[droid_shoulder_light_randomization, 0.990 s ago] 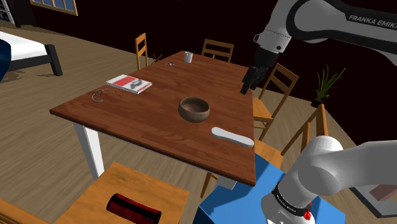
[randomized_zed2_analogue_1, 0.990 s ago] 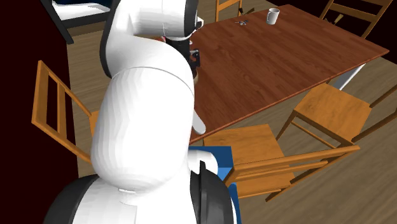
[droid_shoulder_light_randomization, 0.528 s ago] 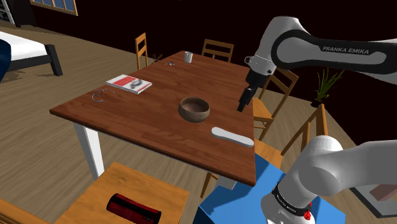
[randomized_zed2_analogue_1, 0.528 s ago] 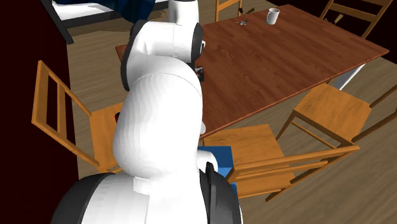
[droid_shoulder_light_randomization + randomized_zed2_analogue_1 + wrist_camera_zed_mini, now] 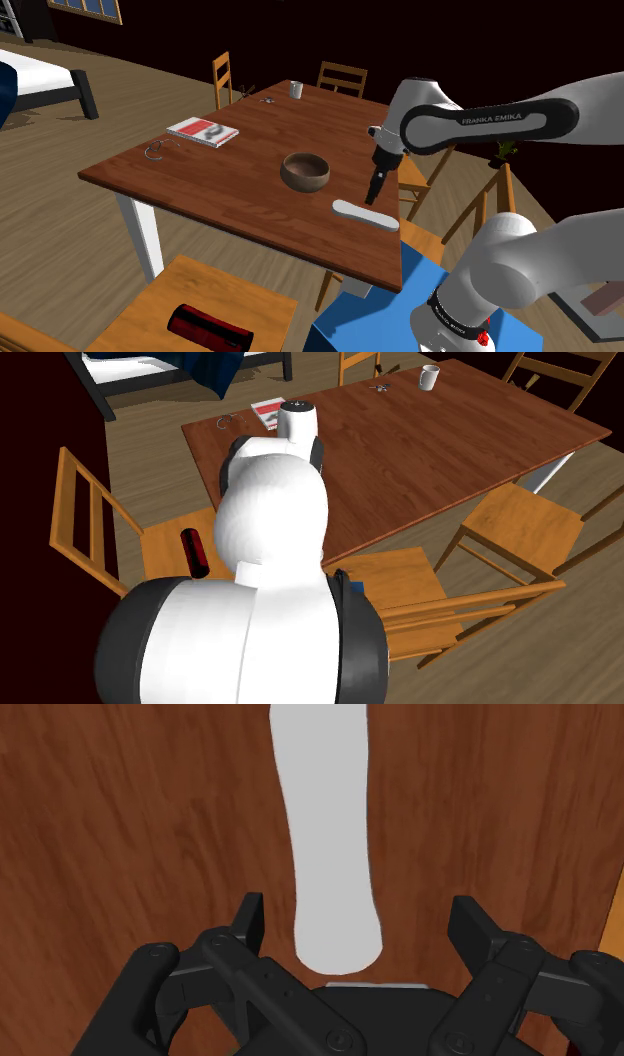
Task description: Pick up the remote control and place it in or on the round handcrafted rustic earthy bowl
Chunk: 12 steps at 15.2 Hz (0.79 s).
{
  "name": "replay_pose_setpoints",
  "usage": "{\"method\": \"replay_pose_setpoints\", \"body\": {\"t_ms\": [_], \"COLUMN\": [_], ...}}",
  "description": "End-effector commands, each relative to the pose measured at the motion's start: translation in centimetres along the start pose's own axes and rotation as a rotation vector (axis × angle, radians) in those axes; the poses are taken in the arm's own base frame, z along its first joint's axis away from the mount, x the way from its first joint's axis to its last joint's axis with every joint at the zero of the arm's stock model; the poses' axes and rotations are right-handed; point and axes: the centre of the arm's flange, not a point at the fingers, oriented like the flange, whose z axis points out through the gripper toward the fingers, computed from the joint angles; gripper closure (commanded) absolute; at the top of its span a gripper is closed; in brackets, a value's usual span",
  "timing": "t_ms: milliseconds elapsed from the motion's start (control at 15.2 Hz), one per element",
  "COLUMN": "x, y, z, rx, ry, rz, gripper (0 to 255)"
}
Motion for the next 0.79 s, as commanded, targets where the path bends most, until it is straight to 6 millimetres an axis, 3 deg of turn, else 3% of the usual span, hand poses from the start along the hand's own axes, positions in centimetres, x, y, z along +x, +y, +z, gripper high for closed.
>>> {"method": "replay_pose_setpoints", "body": {"t_ms": [0, 66, 594, 726], "x": [-0.1, -0.2, -0.2, -0.2], "y": [0.6, 0.9, 1.0, 1.0], "z": [2.6, 3.9, 8.4, 8.4], "rx": [-0.003, -0.004, -0.004, -0.004], "ry": [-0.009, -0.014, -0.017, -0.017], "rz": [-0.045, -0.066, -0.074, -0.074], "gripper": [0, 0, 0, 0]}}
